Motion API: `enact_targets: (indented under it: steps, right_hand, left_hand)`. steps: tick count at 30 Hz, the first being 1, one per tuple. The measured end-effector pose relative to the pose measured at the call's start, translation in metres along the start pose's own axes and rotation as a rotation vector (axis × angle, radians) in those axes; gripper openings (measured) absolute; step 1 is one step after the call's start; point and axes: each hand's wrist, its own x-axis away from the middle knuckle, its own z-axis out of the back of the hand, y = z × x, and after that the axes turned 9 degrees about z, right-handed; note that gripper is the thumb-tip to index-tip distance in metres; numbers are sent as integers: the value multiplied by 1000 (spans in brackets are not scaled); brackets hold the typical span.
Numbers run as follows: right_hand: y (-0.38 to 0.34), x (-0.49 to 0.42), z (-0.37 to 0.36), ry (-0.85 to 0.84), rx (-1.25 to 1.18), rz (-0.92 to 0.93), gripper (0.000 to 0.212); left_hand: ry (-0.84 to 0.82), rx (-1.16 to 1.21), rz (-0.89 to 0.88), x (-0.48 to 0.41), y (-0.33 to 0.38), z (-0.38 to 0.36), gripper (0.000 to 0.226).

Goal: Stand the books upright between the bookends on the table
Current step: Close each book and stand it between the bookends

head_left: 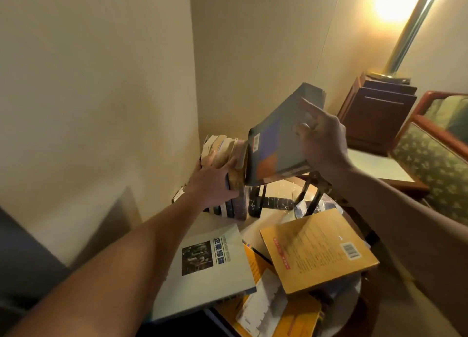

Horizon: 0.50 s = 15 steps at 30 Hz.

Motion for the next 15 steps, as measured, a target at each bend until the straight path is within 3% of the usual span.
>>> enact_targets:
  steps: [15]
  right_hand:
    - [31,-16,-94,-266,158,-16,59]
  left_hand:
    - [14,114,-3,2,-15,-5,102]
